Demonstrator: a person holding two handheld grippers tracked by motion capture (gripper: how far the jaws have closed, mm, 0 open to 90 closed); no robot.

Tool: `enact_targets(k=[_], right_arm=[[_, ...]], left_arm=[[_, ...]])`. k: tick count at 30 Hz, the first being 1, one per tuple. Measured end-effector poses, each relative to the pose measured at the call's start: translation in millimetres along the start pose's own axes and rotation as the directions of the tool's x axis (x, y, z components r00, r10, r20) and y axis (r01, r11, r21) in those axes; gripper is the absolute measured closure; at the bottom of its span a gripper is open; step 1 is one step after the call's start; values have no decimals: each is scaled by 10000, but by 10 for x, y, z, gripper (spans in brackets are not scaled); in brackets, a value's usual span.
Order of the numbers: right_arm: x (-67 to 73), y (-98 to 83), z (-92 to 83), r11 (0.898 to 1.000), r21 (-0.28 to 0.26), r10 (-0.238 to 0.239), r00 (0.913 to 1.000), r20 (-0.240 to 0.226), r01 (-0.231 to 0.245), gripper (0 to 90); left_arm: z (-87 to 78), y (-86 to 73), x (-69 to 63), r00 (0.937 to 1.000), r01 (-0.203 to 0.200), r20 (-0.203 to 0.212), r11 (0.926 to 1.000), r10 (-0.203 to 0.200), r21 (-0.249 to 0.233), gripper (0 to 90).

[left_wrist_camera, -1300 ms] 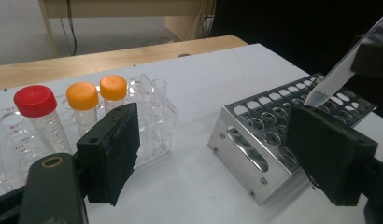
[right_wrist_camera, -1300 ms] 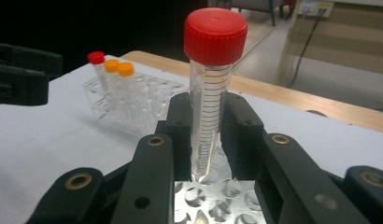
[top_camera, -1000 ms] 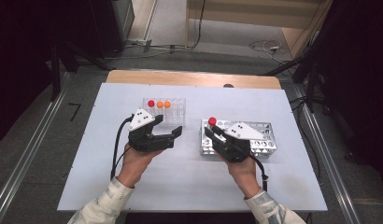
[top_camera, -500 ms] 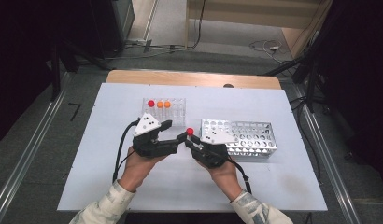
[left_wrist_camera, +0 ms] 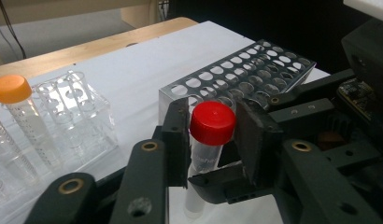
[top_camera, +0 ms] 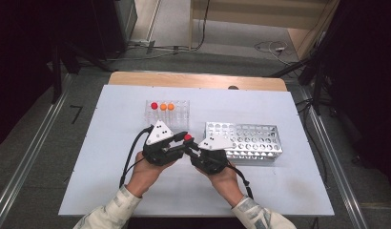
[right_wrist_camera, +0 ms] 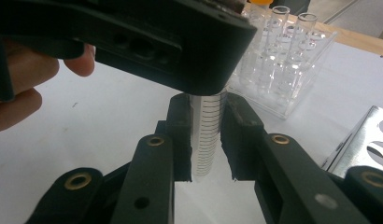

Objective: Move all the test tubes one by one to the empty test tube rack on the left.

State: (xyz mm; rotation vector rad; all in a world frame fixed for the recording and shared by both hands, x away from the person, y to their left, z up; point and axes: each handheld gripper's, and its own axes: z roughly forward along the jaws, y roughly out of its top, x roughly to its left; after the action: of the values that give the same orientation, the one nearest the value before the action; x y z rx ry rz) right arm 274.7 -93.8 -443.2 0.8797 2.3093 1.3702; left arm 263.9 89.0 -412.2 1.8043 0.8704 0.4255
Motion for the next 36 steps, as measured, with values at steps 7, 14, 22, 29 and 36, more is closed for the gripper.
enact_targets(k=[7,14,22,29,36], right_arm=[[-4,-6,-12,10000,-30,-50,9999,-111,50,626],[-92,-35,-151,9998,187,-39,9998,-206,43,397],[-282,-154,-481,9998,86,168,9997,155,-169,373],[-405,-267,-733,9993,0,362,9983,453,-362,373],[-501,-315,-900,9982,-237,570,9959,707,-555,374]], left_arm=[[-8,-6,36,9999,135,-42,9999,-135,-46,700],[-120,16,222,9975,519,-465,9982,-533,-312,701],[-282,69,540,9847,1059,-1314,9920,-1142,-683,701],[-376,169,716,9717,1110,-2002,9905,-1253,-812,702],[-444,316,926,9507,1142,-2759,9870,-1415,-1128,702]])
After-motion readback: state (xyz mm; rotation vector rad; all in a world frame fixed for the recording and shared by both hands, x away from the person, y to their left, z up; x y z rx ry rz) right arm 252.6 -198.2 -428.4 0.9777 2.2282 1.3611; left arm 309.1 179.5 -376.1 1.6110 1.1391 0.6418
